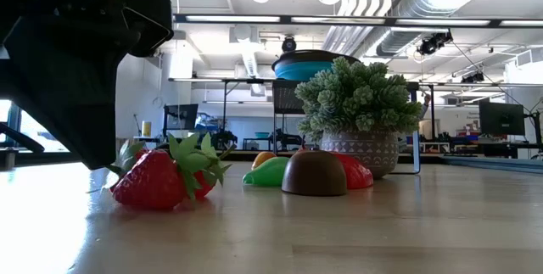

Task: Pick & Place Fruit
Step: Put the red strawberry into the blue strainer bowl

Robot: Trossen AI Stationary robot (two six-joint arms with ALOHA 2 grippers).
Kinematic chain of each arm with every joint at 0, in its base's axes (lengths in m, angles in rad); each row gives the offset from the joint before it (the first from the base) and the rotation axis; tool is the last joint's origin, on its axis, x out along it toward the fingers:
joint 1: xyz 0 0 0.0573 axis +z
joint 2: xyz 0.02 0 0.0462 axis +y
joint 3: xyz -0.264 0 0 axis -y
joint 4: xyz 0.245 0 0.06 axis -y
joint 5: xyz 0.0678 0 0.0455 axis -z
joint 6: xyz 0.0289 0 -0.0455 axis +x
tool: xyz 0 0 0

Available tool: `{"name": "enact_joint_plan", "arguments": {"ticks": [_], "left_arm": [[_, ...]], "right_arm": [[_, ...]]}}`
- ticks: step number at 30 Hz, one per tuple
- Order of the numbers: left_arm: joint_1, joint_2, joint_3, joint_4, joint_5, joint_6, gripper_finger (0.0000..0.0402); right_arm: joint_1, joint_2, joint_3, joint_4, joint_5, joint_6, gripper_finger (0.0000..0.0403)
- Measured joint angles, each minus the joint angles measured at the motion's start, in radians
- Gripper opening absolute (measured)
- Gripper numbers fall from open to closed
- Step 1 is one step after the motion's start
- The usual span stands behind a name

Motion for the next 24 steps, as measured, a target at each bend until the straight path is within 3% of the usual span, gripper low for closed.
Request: {"name": "enact_joint_plan", "arguments": {"ticks": [24], "left_arm": [[0.000, -0.017, 0.001, -0.062, 0.011, -0.001, 0.0002]], "right_arm": [[0.000, 0.000, 0.000, -0.002, 0.000, 0.000, 0.0004]]}}
